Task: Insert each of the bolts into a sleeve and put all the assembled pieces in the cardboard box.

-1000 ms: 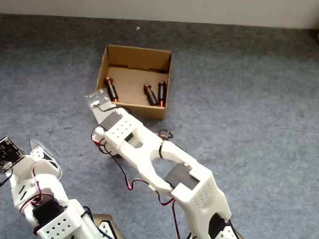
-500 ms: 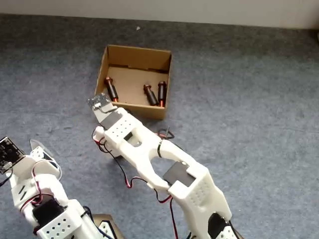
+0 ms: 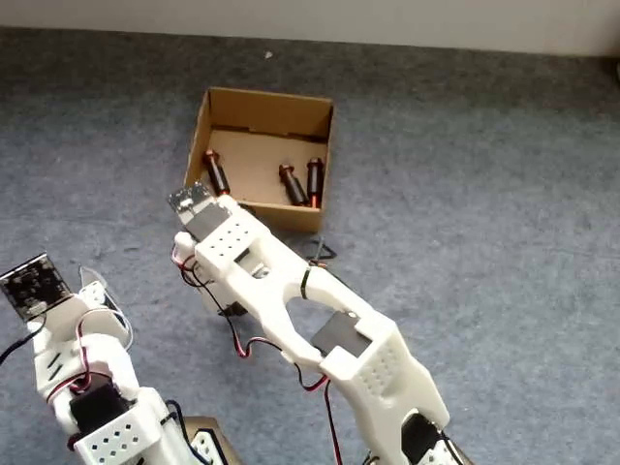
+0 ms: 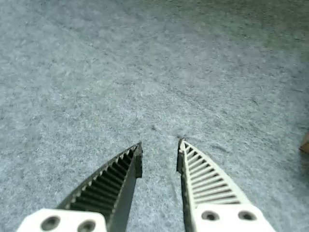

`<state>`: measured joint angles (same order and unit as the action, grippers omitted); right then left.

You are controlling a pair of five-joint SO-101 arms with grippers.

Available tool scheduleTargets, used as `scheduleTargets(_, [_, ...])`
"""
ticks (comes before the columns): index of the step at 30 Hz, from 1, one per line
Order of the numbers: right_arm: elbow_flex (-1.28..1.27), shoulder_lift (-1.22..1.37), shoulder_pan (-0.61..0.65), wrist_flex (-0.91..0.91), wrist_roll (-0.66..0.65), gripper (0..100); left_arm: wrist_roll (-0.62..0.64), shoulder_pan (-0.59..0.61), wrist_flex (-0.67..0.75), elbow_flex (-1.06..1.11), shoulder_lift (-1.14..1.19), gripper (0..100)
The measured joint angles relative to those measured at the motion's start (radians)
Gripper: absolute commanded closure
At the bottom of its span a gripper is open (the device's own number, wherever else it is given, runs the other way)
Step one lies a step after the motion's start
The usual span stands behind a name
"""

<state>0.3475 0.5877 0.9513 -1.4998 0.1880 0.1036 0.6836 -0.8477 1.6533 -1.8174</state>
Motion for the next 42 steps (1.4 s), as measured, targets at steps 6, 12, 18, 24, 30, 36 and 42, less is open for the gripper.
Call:
scheduleTargets(6, [0.152,0.0,-0.009,-0.207,0.084,99.3,-0.029,-0.035,0.0,0.0,0.0,85])
scheduleTargets(12, [0.158,-0.04,-0.068,-0.235,0.127,99.3,-0.032,-0.037,0.0,0.014,0.0,85])
scheduleTargets(18, [-0.037,-0.322,-0.075,-0.232,0.129,99.3,-0.035,-0.04,0.0,0.015,0.0,85])
scheduleTargets(24, [-0.359,-0.62,-0.196,-0.114,0.106,99.4,-0.092,-0.094,0.0,0.018,0.0,85])
scheduleTargets(30, [-0.698,-0.839,-0.394,0.095,0.063,99.4,-0.164,-0.18,0.0,0.023,0.0,85])
scheduleTargets(36, [-0.959,-0.994,-0.514,0.288,0.063,99.4,-0.173,-0.189,0.0,0.023,0.0,85])
scheduleTargets(42, [-1.154,-1.103,-0.626,0.483,0.132,99.4,-0.173,-0.302,-0.002,0.02,0.0,85])
